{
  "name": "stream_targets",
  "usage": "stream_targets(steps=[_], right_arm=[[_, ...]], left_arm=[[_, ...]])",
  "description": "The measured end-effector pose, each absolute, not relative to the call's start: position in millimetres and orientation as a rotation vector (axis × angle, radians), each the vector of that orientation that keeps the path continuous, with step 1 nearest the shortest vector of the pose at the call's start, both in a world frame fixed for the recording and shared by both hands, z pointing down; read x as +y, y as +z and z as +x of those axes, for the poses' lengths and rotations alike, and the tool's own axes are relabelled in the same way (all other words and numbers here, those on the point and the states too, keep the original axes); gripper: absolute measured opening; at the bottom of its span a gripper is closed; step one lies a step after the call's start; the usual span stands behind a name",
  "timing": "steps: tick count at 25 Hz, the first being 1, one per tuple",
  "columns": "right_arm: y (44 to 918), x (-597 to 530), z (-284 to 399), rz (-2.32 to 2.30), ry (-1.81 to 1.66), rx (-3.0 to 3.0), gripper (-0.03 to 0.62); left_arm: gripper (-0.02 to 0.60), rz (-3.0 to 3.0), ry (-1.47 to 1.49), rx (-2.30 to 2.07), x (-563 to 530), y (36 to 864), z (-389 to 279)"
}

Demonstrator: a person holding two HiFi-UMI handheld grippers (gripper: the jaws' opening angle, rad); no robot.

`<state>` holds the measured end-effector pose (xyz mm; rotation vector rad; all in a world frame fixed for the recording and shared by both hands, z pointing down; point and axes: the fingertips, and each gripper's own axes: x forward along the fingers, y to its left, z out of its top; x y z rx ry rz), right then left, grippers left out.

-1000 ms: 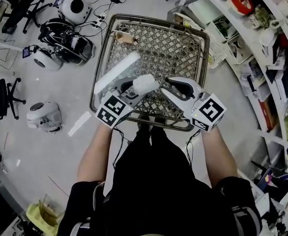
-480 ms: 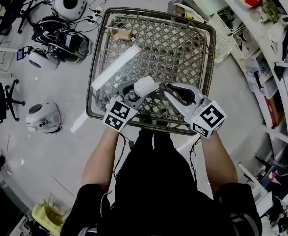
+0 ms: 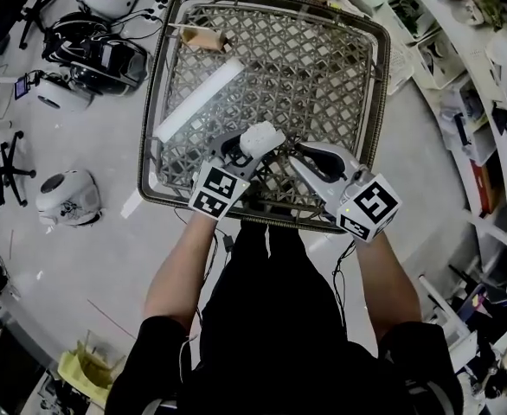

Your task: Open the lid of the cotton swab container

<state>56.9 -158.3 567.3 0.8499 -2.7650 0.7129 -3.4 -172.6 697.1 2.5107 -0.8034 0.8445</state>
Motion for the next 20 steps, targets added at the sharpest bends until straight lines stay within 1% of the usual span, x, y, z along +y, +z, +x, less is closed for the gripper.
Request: stream_targets(steps=[8, 20], right_arm=[[583.8, -147.8, 57.2, 0.864, 0.771, -2.754, 0.077], [583.4, -140.2, 63.5, 0.881, 0.788, -2.743, 0.077]], left_arm=[[0.196, 2.520, 0.884, -0.810, -171.1, 717.8, 6.8], [0.196, 2.519, 0.914, -0.803, -169.7, 727.5, 12.9]])
